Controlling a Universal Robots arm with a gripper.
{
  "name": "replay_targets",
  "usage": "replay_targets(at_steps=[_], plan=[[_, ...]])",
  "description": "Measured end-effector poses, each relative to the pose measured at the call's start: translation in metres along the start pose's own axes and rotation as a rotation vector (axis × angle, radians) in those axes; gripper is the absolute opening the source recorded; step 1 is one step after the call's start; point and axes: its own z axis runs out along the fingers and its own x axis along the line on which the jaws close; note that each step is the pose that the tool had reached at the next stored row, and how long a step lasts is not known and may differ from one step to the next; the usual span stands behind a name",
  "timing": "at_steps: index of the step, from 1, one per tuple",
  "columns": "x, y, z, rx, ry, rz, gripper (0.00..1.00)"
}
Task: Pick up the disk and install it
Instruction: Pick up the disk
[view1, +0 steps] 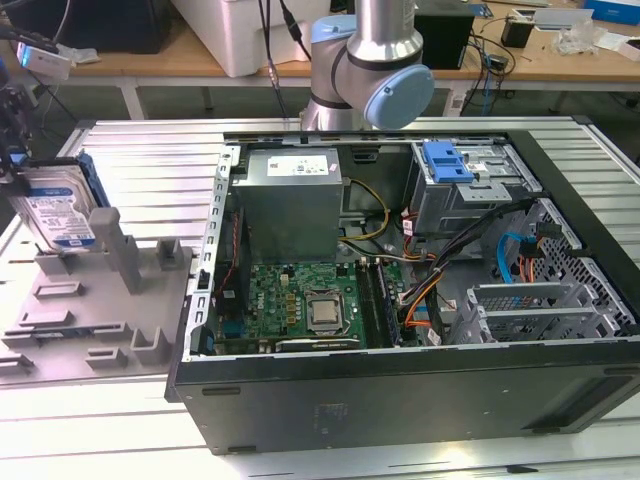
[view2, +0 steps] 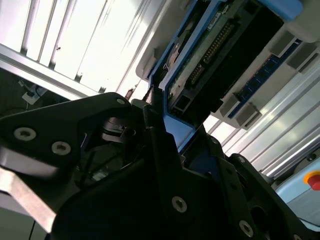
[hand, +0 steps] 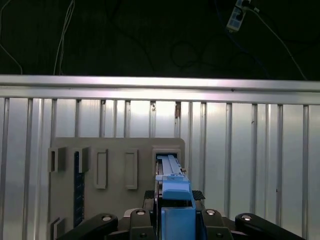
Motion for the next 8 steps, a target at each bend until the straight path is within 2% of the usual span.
replay_targets(at_steps=[8], plan=[[0.0004, 0.0005, -0.0101, -0.0001, 0.0102, 0.000, 0.37]])
